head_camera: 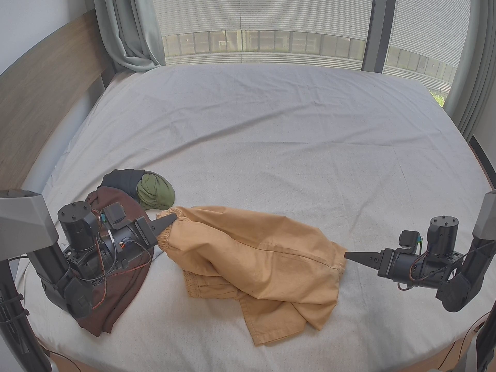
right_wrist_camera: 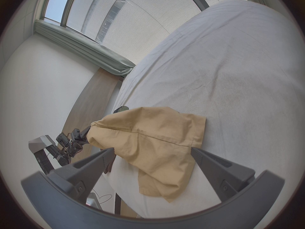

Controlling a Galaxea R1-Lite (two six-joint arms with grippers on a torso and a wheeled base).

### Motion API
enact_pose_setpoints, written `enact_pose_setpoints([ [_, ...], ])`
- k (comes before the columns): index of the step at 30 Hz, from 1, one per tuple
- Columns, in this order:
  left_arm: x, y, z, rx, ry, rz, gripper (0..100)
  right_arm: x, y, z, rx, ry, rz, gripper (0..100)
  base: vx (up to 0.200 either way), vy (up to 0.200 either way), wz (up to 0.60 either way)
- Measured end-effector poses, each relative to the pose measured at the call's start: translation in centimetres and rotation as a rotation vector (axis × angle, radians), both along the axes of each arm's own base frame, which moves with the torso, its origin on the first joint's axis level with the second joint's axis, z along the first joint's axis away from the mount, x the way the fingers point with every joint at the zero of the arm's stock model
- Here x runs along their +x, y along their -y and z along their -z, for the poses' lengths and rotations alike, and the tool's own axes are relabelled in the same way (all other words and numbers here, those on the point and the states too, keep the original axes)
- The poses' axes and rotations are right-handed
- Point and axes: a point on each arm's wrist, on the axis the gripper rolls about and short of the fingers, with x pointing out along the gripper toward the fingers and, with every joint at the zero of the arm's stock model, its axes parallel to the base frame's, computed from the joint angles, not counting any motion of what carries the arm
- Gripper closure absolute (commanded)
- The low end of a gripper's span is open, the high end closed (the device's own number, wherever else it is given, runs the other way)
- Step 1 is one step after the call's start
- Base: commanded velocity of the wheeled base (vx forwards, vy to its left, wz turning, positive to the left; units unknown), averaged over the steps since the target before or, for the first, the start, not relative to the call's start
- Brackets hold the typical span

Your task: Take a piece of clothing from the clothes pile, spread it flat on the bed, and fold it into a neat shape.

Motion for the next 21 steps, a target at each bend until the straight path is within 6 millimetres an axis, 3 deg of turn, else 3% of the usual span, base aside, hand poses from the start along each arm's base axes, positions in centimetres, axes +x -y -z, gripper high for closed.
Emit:
enact_pose_setpoints([
  [12,0.1,0.0,0.2,0.001,-0.005,-0.001,100,1.0,-0.6,4.6,0.012,-0.071,0.020,0,0.000,0.000,0.00],
  [21,0.1,0.0,0.2,0.001,-0.005,0.000,100,1.8,-1.2,6.9,-0.019,-0.112,0.048,0,0.000,0.000,0.00],
])
